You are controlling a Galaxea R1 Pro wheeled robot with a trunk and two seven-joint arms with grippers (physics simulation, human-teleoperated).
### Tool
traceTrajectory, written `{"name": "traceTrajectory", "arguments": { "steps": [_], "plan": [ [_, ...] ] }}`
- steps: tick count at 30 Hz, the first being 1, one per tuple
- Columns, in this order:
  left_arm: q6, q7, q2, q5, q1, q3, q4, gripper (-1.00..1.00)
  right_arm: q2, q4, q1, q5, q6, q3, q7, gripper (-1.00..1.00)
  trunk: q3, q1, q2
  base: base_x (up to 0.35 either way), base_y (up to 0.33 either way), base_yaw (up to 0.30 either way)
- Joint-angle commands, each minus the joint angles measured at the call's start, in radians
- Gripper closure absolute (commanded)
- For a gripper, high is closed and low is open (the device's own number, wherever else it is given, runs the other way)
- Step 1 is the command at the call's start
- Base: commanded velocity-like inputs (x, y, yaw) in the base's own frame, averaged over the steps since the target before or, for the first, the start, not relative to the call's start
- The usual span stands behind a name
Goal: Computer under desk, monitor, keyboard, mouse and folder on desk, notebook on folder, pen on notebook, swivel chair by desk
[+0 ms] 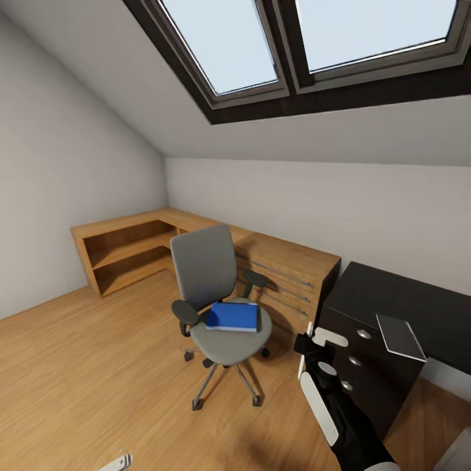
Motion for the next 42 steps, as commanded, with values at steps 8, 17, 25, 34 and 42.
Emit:
{"name": "traceTrajectory", "arguments": {
  "steps": [8,17,25,34,42],
  "plan": [
    [-0.003,0.006,-0.024,0.008,0.0,-0.013,0.03,-1.0,0.0,-0.008,-0.001,-0.005,0.018,0.002,-0.007,1.0,0.024,-0.031,0.056,0.0,0.0,-0.001],
    [-0.002,0.002,-0.025,0.009,-0.001,-0.012,0.056,-1.0,0.001,-0.038,0.011,-0.005,0.02,0.002,-0.007,1.0,0.052,-0.065,0.119,0.0,0.0,0.0],
    [-0.001,0.001,-0.025,0.01,-0.001,-0.011,0.06,-1.0,-0.001,-0.15,0.077,-0.004,0.023,0.002,-0.007,1.0,0.077,-0.096,0.175,0.0,0.0,-0.022],
    [-0.003,0.0,-0.025,0.009,-0.001,-0.011,0.061,-1.0,-0.003,-0.171,0.092,-0.003,0.023,0.002,-0.007,1.0,0.105,-0.13,0.238,0.0,0.0,-0.209],
    [-0.006,-0.002,-0.026,0.006,0.0,-0.013,0.062,-1.0,-0.005,-0.19,0.095,-0.003,0.034,0.002,-0.007,1.0,0.131,-0.161,0.294,0.0,0.0,-0.265]
  ]
}}
